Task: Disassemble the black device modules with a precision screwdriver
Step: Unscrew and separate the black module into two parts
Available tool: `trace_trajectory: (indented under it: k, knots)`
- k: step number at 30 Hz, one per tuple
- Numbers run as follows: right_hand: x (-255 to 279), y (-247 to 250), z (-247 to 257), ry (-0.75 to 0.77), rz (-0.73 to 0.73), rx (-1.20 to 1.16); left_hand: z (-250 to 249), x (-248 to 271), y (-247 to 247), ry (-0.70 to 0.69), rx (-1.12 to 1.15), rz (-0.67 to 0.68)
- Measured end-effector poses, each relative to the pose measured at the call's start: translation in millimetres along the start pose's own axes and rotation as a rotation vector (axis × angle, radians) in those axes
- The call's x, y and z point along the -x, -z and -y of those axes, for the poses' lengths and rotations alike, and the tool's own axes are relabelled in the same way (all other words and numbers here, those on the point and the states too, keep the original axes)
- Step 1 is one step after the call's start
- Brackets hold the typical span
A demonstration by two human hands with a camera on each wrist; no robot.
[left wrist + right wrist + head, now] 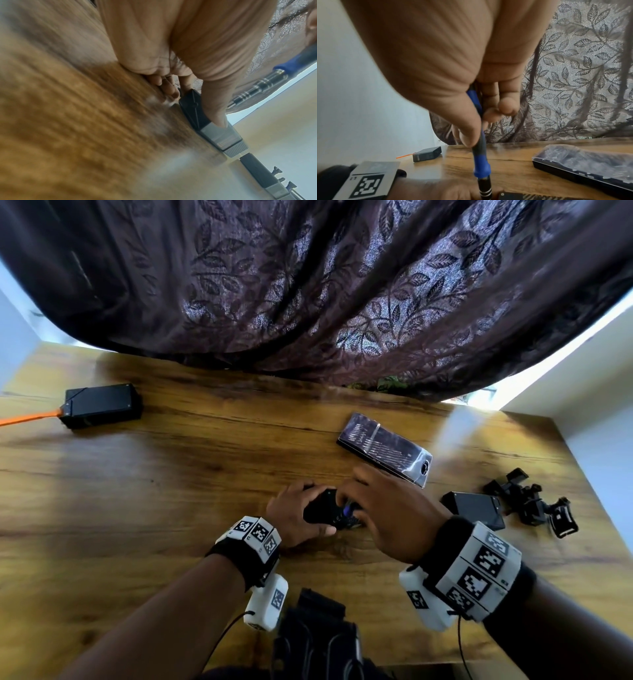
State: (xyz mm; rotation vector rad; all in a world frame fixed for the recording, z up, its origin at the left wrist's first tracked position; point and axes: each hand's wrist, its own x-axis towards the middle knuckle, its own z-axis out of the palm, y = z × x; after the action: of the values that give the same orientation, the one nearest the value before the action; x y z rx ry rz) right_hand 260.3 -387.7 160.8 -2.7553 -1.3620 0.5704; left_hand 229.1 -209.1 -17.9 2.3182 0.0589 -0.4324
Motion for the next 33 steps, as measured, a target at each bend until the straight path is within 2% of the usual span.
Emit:
trace_trajectory:
  k: [7,12,17,22,26,33]
  knots:
    - [-3.2,-0.1,-4.0,-0.127,-0.068,0.049,-1.8,2.1,0.3,-0.01,-0.004,-0.018]
    - [-0.2,-2.0,-10.0,-0.031,-0.032,-0.011,-0.9,2.4,0.2,-0.016,-0.01,-0.016]
    - [1.3,-1.2,-10.1,-0.03,-0.034,-0.085,2.4,0.9,-2.4,-0.021,-0.007,-0.026]
    - [-2.1,-2.3,-9.3,-0.059,-0.104,-0.019,2.6,1.1,-2.8,-0.027,0.005,-0.037]
    - [-2.6,0.0,-9.6,-0.095,-0.078,0.06,4.8,0.0,-4.2,-0.024,-0.003,-0.026]
    - [-1.8,-1.8,-7.4,0.016,-0.014,0.019,5.1,-1.2,-5.8,0.0,-0.021,-0.026]
